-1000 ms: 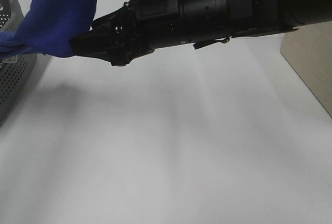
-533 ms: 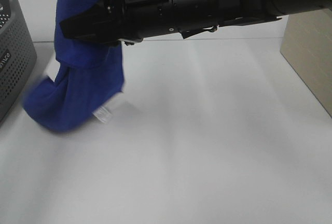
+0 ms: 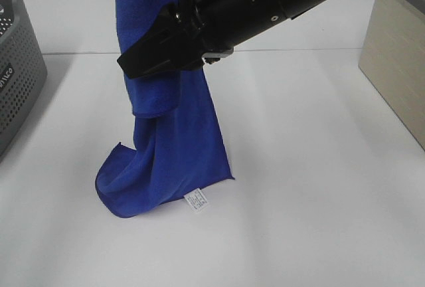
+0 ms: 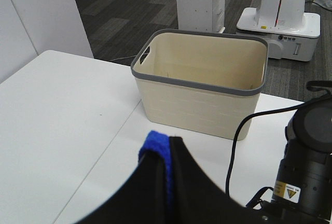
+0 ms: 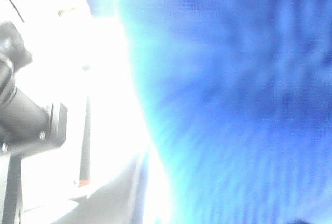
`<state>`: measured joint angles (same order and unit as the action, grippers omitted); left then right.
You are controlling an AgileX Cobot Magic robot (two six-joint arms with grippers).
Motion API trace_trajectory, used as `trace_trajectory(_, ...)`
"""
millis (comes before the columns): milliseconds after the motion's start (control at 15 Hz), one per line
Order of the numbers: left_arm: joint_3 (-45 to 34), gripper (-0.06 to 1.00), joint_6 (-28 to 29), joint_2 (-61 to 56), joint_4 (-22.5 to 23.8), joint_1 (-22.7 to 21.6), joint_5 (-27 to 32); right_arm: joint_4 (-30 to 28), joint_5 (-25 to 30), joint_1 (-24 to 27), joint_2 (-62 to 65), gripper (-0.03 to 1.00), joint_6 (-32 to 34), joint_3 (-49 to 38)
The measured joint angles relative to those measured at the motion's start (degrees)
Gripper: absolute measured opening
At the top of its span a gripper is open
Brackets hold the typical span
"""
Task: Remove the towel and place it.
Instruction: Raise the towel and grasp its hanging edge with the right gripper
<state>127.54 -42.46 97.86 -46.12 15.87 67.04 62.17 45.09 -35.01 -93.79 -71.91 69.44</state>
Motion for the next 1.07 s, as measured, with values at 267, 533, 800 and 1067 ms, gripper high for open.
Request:
trace_trajectory(267, 0.0, 0.00, 0.4, 0.0, 1.1, 0.0, 0.0, -8.5, 5.3, 0.0, 5.2, 0.07, 7.4, 0.0)
trace_trajectory(533, 0.0, 0.00, 1.9, 0.0, 3.2, 0.0, 0.0, -22.2, 5.5, 0.0, 10.8, 0.06, 19.7, 0.0)
trace_trajectory(800, 0.0, 0.00, 2.2, 0.0, 3.4, 0.0, 0.1, -32.4, 7.6, 0.0, 17.3, 0.06, 29.6, 0.0)
trace_trajectory(1067, 0.0, 0.00, 3.5, 0.0, 5.2, 0.0, 0.0, -36.7, 10.3, 0.0, 23.7, 0.06, 34.8, 0.0)
